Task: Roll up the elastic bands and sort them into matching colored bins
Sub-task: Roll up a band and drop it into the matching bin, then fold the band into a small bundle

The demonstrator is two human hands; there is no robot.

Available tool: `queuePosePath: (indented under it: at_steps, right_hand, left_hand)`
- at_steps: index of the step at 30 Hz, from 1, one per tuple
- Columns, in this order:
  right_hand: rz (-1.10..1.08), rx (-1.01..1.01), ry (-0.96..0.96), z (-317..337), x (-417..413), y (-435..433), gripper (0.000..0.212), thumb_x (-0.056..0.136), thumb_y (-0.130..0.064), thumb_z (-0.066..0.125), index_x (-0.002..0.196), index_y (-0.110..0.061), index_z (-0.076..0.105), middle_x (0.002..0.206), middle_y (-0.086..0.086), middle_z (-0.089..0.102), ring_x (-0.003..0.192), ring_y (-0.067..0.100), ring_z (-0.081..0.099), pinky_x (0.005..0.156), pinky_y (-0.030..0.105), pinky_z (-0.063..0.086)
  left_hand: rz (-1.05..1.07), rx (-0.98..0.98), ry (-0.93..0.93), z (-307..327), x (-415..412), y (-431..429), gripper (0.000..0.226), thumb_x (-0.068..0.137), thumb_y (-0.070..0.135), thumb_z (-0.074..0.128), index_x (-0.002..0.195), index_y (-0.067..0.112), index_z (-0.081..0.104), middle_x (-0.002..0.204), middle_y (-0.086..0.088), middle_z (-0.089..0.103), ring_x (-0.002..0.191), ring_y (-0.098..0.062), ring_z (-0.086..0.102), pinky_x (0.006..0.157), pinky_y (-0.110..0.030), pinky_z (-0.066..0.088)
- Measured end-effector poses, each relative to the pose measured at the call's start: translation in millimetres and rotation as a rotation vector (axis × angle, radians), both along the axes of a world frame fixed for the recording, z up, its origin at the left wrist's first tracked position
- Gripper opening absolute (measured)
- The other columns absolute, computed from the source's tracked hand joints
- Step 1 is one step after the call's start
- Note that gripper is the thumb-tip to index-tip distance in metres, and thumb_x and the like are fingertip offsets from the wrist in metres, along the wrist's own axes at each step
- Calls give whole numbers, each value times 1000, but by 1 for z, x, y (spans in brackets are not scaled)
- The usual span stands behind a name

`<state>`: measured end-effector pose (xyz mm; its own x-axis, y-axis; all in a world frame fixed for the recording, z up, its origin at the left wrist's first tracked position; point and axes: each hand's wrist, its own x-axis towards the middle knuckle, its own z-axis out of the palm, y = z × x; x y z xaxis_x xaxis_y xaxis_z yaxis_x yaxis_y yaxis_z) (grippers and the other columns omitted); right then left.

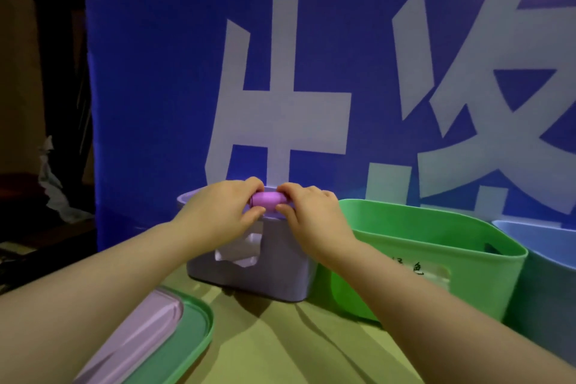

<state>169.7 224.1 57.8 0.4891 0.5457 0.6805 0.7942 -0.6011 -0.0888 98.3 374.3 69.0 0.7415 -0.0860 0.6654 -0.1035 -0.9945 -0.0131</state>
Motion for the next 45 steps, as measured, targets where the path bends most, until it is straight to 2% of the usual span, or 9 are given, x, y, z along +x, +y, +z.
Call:
queuePosePath:
  at_steps: [4, 9, 15, 18, 27, 30, 32, 38, 45]
  right_hand:
    - [-27, 12, 43, 0, 5, 3, 29, 97, -31, 41, 123, -21, 50, 107, 2, 64, 96, 22, 55, 91, 35, 32]
    - [-17, 20, 48, 0, -2, -2, 36, 97, -37, 37, 127, -21, 51, 117, 1, 63, 106, 22, 56, 97, 39, 34]
    - [-7, -14, -40, 17, -27, -27, 30, 97, -34, 34, 113, -23, 57, 105, -1, 65, 98, 23, 56, 89, 37, 33]
    - [8, -12, -56, 27, -49, -52, 28, 97, -29, 33, 106, -22, 58, 95, 1, 65, 91, 25, 56, 90, 38, 34]
    - [36, 67, -38, 28, -129, -168, 38, 90, -36, 26, 96, -21, 61, 79, 1, 64, 80, 24, 57, 82, 35, 34]
    - [-9, 45, -19, 24, -144, -215, 32, 92, -35, 30, 90, -21, 59, 69, -4, 57, 73, 22, 55, 74, 33, 31]
    - [-37, 33, 0, 21, -154, -245, 30, 92, -34, 31, 86, -22, 58, 65, -7, 50, 70, 22, 53, 72, 32, 30]
    - [-127, 13, 10, 17, -176, -335, 31, 90, -35, 29, 83, -22, 56, 72, -2, 61, 74, 22, 55, 70, 29, 24]
    - [-258, 22, 50, 4, -177, -418, 31, 95, -34, 31, 95, -23, 61, 87, -3, 67, 82, 19, 58, 82, 36, 37]
  left_hand:
    - [5, -191, 25, -9, 14, -4, 24, 92, 30, 52, 113, 22, 48, 99, 1, 61, 83, -11, 56, 74, -27, 50]
    - [-4, -284, -33, -13, 15, -6, 37, 88, 31, 58, 122, 22, 48, 115, 4, 55, 98, -11, 52, 83, -28, 46]
    - [-183, -212, -239, 1, -15, -32, 19, 87, 31, 61, 100, 18, 63, 86, 11, 59, 84, -10, 51, 67, -16, 36]
    - [-261, -177, -279, 13, -35, -61, 32, 81, 45, 44, 85, 20, 65, 73, 16, 58, 75, -8, 50, 64, -16, 37]
    - [-419, -433, -303, 12, -90, -181, 32, 78, 44, 41, 78, 19, 60, 71, 9, 58, 75, -8, 51, 65, -25, 39]
    - [-478, -465, -285, 6, -101, -228, 25, 78, 40, 42, 75, 20, 57, 69, 10, 55, 72, -7, 50, 64, -16, 37]
    - [-499, -489, -264, 1, -104, -258, 20, 78, 39, 41, 74, 24, 53, 68, 10, 54, 69, -8, 49, 62, -22, 37]
    - [-578, -496, -246, -6, -112, -347, 23, 79, 36, 41, 75, 19, 55, 67, 13, 51, 69, -7, 45, 59, -17, 31]
    - [-664, -518, -154, -18, -99, -431, 21, 80, 36, 43, 75, 18, 54, 67, 12, 51, 69, -5, 45, 61, -12, 33]
